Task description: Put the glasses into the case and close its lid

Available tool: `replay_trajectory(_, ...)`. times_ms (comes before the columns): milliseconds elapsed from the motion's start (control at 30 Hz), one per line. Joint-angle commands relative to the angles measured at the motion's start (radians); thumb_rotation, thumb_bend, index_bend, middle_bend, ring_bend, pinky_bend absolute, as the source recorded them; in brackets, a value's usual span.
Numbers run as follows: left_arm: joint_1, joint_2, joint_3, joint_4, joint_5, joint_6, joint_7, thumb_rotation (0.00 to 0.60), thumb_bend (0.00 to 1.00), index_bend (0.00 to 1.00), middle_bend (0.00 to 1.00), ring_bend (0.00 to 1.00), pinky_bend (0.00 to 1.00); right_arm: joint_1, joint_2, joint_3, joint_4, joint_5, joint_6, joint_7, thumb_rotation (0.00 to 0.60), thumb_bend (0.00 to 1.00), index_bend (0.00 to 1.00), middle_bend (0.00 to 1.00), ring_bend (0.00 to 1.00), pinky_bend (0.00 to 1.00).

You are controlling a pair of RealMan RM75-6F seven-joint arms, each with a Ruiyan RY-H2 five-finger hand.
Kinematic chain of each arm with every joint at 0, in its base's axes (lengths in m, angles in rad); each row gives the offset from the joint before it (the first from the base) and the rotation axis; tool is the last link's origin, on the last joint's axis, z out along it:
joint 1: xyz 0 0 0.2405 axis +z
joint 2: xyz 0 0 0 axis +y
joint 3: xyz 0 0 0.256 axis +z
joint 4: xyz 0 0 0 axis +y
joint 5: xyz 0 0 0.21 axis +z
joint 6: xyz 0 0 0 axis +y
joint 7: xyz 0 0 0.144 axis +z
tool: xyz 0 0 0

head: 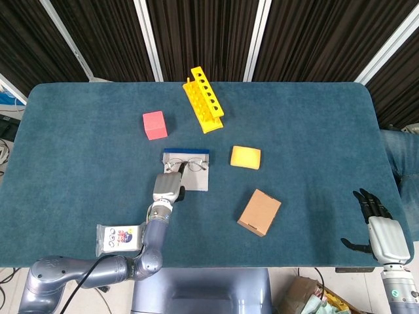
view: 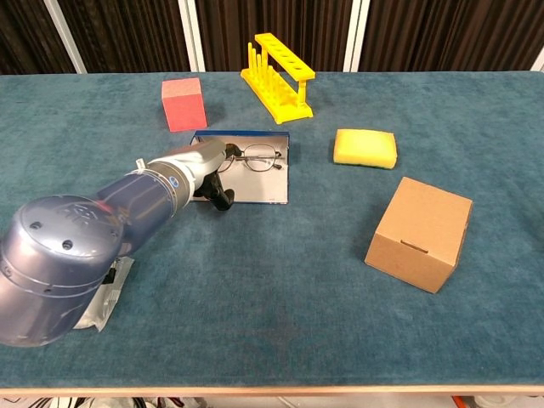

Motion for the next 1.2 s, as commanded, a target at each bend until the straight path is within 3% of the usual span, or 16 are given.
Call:
replay_trajectory(33,-0.002,-0.003,0.001,0.007,-0.002,-0.002,0.003,0.6,0.56,0.0,0.95,0.89,0.88,0.0,0.0,0.0,0.0,0.0,0.0,0.0,0.6,0.0,0.0,0.0,0.0,0.18)
replay_trajectory(1200,-0.077,-0.071,-0.059,0.189,-0.012,0.002,0.067,0.6,0.56,0.0,0.95,0.89,0.88,0.001,0.004,0.001,-0.006,0.014,-0.008,-0.001,0.6,0.0,0.0,0.0,0.0,0.18)
